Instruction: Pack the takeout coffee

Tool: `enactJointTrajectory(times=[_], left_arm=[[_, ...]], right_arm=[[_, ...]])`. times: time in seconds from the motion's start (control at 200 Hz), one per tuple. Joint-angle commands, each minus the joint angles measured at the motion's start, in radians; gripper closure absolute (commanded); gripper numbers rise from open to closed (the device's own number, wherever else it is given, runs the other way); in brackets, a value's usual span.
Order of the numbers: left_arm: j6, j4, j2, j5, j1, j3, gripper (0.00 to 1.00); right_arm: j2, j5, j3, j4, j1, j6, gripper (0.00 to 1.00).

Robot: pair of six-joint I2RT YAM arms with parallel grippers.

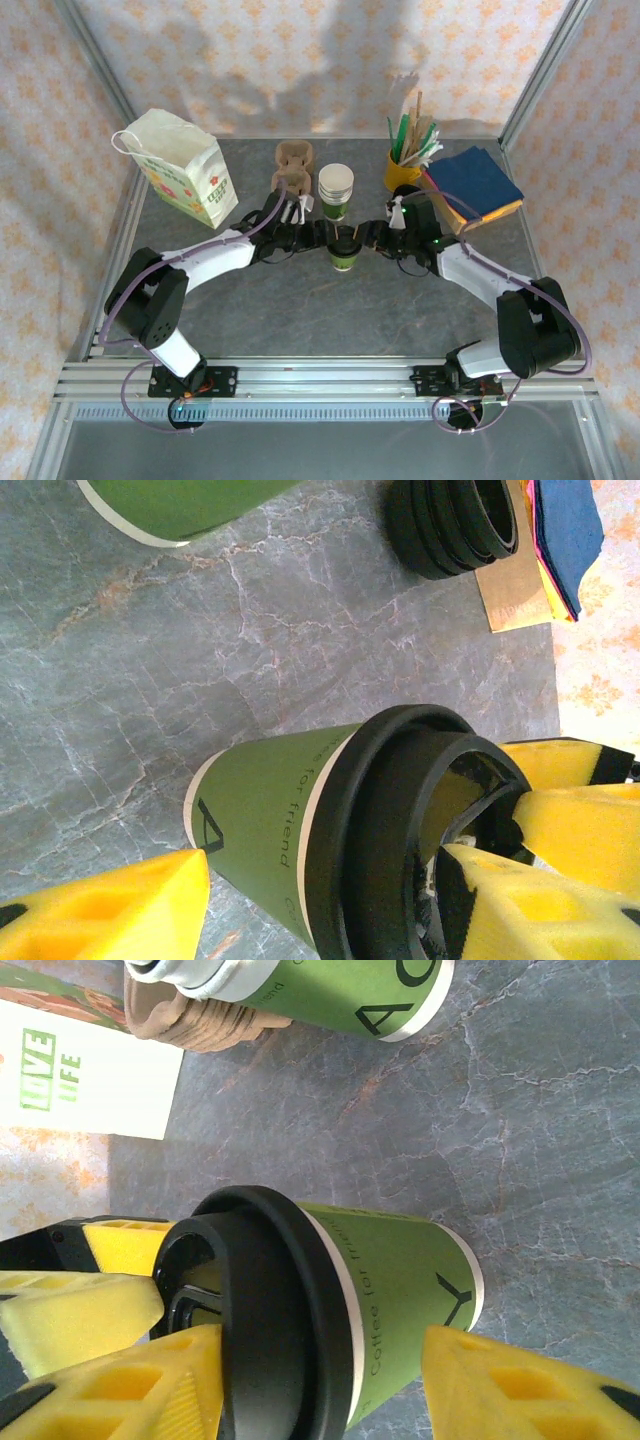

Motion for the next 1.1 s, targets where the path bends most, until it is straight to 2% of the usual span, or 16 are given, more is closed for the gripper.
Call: enactJointTrajectory(times=[0.0, 0.45, 0.541, 0.821, 1.091], left_arm=[[0.031, -0.058, 0.023, -0.030, 0.006, 0.039, 0.37], [0.025, -0.050, 0.071, -0.032, 0.006, 0.064, 0.38], [0.016, -0.039, 0.075, -0.035, 0.007, 0.040, 0.42], [-0.015, 0.017, 0.052, -0.052, 0.005, -0.085, 0.43], [-0.030, 0.031, 0.028, -0.046, -0.003, -0.097, 0.44]], right_arm=[[0.000, 0.036, 0.044, -0.040, 0.009, 0.004, 0.47], [0.022, 0.097, 0.046, -0.051, 0.013, -0.017, 0.47], [0.032, 0.115, 0.032, -0.054, 0.019, -0.021, 0.49], [0.018, 0.127, -0.078, 0.007, 0.029, 0.014, 0.50], [-0.011, 0.093, -0.056, -0.001, 0.034, 0.003, 0.50]])
